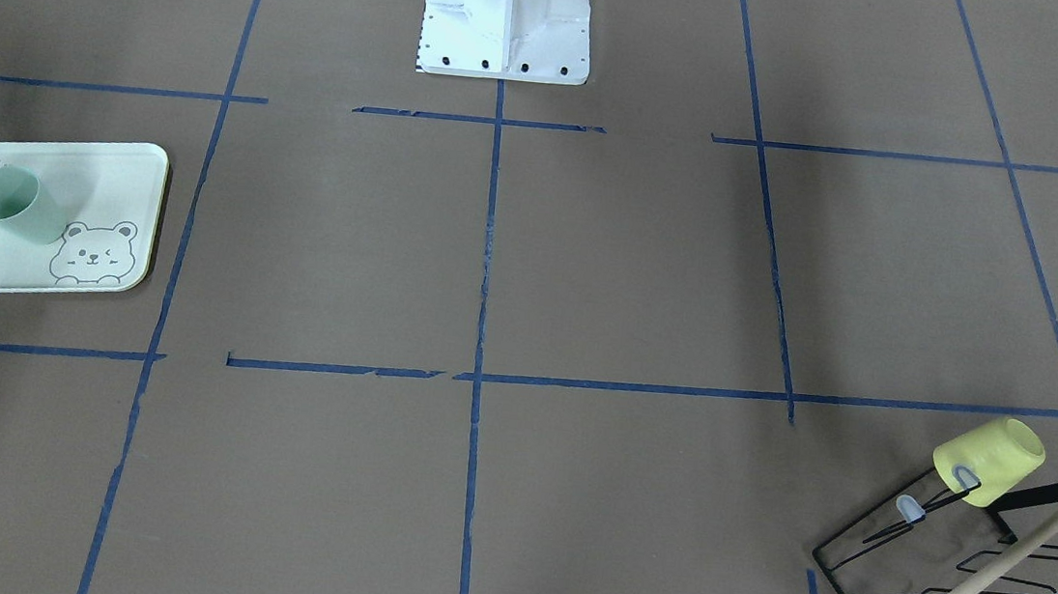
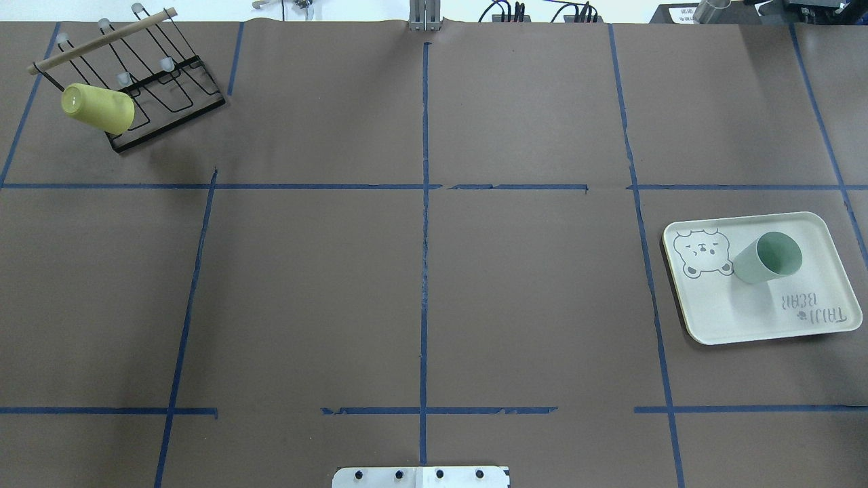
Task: Left arm grabs green cup and hands to right arm on tray
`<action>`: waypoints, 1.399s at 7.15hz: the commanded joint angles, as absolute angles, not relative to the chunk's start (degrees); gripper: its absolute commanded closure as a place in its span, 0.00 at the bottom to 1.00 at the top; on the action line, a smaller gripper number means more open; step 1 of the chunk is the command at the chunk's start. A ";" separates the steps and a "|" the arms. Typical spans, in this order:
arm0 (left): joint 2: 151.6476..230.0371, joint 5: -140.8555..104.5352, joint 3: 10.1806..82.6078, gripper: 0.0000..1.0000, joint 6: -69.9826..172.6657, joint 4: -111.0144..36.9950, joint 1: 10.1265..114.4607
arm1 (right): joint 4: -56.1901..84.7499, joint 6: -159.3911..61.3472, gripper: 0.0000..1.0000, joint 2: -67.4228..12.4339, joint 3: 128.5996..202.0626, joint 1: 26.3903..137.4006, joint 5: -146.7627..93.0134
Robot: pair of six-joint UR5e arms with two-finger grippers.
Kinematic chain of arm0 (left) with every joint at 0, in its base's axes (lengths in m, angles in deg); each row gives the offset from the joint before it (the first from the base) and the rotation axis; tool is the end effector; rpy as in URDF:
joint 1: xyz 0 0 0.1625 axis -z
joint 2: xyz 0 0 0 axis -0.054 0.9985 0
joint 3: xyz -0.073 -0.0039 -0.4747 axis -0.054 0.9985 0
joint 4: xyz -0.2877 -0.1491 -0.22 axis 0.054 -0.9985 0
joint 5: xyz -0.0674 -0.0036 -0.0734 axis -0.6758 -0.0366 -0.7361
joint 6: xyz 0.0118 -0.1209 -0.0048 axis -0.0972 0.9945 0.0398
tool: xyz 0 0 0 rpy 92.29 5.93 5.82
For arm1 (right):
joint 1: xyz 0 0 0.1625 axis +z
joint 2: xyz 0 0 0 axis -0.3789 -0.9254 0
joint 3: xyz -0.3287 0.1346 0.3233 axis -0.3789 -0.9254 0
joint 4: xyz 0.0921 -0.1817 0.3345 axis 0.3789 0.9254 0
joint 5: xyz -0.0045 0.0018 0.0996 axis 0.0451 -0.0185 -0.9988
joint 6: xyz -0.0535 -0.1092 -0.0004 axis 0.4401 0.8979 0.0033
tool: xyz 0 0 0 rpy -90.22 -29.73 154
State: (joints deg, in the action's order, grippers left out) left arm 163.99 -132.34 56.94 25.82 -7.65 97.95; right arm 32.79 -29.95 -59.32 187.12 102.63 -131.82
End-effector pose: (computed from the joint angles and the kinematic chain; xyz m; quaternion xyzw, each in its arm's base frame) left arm -0.0806 -0.4026 0.6945 0.0622 0.3835 0.0517 0.9200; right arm -0.0049 -0.3782 0.6311 0.0442 -0.3279 -0.1223 0.9357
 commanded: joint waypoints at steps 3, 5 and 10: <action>163.51 -131.90 55.45 0.00 25.54 -7.57 97.76 | 35.09 -27.59 0.01 -64.12 186.68 107.69 -137.35; 163.08 -133.20 56.76 0.00 25.54 -7.48 97.84 | 35.00 -29.01 0.00 -63.86 186.77 107.69 -137.71; 162.64 -132.86 55.62 0.00 25.54 -7.39 97.05 | 34.83 -29.01 0.00 -63.59 186.59 107.61 -138.15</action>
